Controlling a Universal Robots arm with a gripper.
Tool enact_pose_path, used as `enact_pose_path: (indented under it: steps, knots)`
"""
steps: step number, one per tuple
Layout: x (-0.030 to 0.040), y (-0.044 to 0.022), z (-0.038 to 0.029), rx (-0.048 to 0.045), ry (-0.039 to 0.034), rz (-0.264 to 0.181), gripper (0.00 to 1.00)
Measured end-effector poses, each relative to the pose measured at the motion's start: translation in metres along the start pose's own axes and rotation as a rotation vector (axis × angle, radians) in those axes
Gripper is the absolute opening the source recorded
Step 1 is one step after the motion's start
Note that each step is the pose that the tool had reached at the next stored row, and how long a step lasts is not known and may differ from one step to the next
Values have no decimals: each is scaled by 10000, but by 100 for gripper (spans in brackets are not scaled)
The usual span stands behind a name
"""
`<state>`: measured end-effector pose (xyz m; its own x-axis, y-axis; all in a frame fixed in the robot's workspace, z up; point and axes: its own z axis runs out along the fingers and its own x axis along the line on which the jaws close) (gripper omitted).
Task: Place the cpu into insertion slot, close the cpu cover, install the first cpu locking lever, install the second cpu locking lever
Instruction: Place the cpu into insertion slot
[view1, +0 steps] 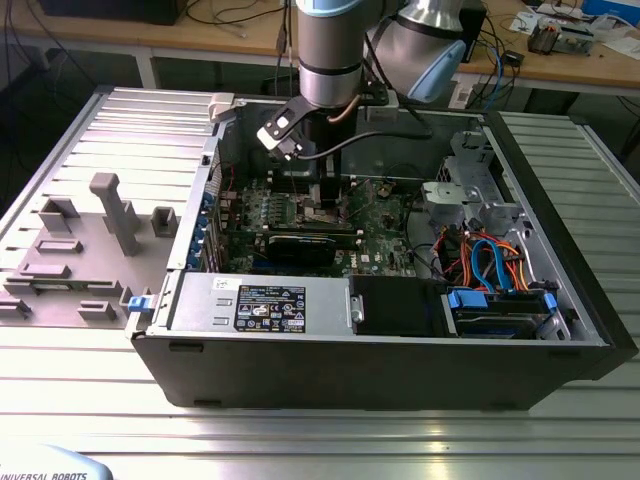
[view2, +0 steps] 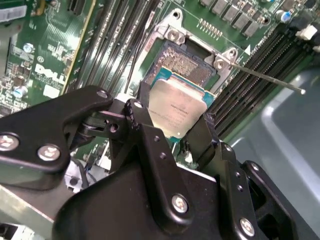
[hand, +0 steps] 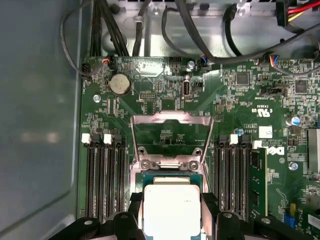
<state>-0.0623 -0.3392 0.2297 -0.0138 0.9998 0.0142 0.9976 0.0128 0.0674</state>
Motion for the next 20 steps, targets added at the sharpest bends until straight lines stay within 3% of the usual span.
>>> enact_pose_path:
  steps: [8,20]
  knots:
    - [0,-56,154,-2,-1,0,54]
    - [4,-79,306,-14,-13,126,54]
